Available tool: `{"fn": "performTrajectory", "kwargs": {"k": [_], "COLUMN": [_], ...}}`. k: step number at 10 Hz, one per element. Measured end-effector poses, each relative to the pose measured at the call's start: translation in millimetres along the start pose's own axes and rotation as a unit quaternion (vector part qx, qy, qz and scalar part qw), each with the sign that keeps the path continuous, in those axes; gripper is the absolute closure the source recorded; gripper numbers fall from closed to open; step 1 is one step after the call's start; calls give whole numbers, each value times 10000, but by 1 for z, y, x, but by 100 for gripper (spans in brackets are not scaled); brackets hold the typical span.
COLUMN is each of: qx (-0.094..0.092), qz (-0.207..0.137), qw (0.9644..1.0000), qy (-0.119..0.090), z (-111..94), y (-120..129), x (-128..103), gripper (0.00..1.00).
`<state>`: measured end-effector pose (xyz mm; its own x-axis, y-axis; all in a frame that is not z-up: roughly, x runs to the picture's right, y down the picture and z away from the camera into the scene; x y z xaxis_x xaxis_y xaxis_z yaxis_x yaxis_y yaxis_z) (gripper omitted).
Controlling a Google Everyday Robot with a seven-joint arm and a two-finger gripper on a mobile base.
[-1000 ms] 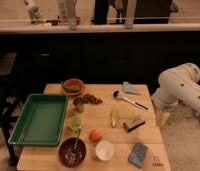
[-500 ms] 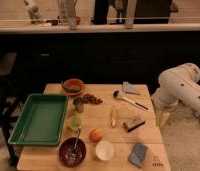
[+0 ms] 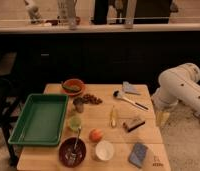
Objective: Place pepper in tray
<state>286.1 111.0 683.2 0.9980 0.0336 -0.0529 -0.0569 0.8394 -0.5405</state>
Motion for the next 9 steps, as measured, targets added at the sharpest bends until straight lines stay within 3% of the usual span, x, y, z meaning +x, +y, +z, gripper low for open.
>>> {"fn": "performTrajectory", "kwargs": {"k": [2, 6, 8, 9], "qx": [60, 422, 580, 707], "qz": [40, 155, 209, 256], "qw": [10000, 9958, 9912, 9864], "qy": [-65, -800, -1172, -1465], "z": [-1, -19, -26, -30], "y": [-2, -29, -43, -53], "x": [-1, -28, -40, -51], "gripper": [20, 20, 20, 20]}}
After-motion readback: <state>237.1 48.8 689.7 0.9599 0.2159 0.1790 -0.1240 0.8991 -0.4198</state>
